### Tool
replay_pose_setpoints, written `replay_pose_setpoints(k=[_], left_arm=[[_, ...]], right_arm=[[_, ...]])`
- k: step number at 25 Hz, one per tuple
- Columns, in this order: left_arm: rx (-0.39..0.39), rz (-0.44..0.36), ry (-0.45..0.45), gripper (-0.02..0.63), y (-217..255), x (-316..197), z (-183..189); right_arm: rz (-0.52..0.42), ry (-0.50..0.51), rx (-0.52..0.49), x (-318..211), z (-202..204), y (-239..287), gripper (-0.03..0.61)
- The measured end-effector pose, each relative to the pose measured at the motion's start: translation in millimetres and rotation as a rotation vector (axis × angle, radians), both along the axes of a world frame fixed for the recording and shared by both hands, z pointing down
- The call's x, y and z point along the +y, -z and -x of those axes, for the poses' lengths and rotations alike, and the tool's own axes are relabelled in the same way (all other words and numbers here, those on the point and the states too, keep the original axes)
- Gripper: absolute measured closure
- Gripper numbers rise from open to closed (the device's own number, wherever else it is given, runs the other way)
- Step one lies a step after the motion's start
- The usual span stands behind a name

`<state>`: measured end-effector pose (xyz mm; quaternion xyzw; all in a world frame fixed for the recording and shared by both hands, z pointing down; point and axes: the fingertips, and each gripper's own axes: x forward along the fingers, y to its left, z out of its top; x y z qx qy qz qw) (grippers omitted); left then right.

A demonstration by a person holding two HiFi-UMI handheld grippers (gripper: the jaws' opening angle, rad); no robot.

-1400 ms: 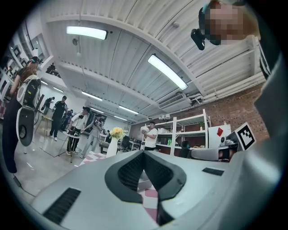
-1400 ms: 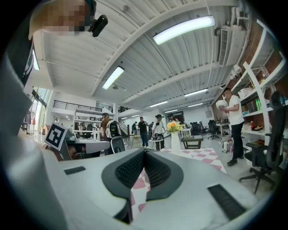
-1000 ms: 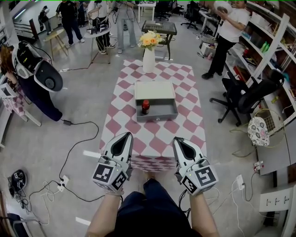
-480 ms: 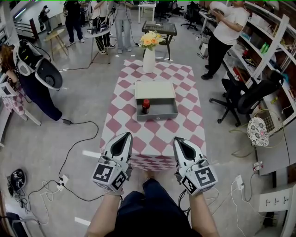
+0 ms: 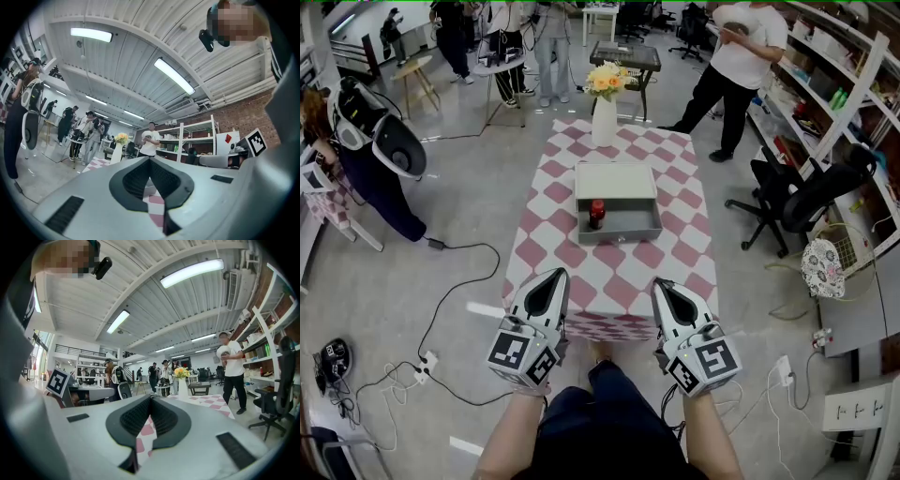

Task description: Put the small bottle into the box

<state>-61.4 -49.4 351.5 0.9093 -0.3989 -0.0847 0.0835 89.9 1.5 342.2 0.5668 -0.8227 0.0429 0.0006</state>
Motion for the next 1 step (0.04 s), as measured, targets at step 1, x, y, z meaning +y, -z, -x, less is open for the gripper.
replay_pose_setpoints(k=[1], left_arm=[[0.0, 0.001, 0.0, 0.601, -1.0, -0.2, 0.1]], right_arm=[[0.002, 0.0, 0.0, -0.1, -0.2, -0.7, 0.575]])
